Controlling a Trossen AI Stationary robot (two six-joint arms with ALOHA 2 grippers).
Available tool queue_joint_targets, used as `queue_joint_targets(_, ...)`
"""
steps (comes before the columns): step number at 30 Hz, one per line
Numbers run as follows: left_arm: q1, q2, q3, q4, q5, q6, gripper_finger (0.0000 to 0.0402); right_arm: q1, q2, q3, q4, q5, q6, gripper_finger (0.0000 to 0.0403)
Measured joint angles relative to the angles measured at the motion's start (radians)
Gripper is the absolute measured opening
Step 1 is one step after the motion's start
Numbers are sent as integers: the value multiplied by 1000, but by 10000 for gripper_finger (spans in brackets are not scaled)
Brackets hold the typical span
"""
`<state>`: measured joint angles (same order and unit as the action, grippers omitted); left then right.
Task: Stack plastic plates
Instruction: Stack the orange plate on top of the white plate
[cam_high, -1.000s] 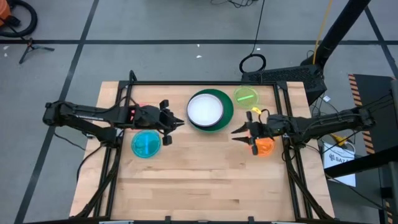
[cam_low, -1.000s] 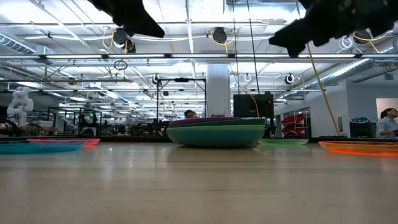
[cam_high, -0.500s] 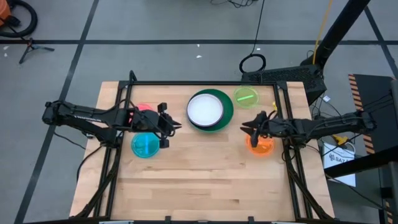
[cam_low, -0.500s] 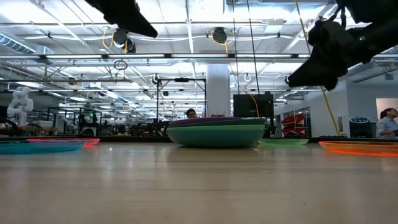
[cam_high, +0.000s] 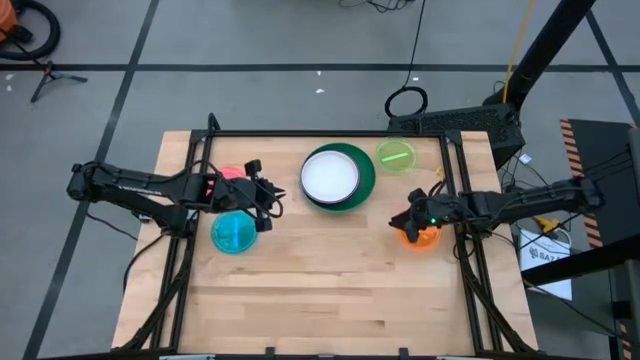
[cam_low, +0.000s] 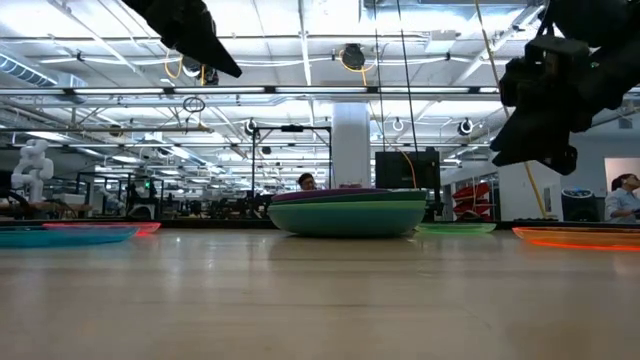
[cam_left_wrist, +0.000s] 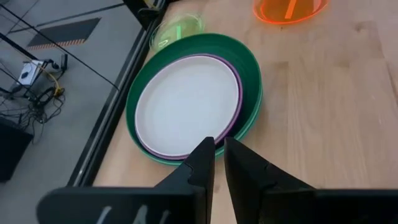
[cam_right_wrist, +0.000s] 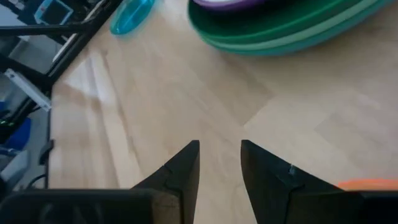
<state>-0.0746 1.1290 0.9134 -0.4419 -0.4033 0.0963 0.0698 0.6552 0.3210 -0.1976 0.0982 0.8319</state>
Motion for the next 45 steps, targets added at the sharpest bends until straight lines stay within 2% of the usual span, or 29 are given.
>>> queue_joint_targets(9, 0, 0, 0, -1, -1, 4, 45, 33, 67, 97, -33, 2, 16, 109)
queue_joint_targets(18, 0, 0, 0, -4, -1, 4, 45, 35, 234, 242, -443, -8, 136, 109)
queue_joint_targets(22, 0, 0, 0, -4, -1, 5, 45, 50, 302, 263, -424, -104, 138, 109)
queue_joint_targets(26, 0, 0, 0, -5, -1, 4, 45, 84, 378, 292, -450, -155, 50, 109)
queue_joint_targets(31, 0, 0, 0, -20, -1, 4, 45, 121, 458, 318, -563, -156, 20, 109)
queue_joint_targets(45, 0, 0, 0, -29, -1, 4, 45, 169, 620, 320, -487, -149, 80, 109)
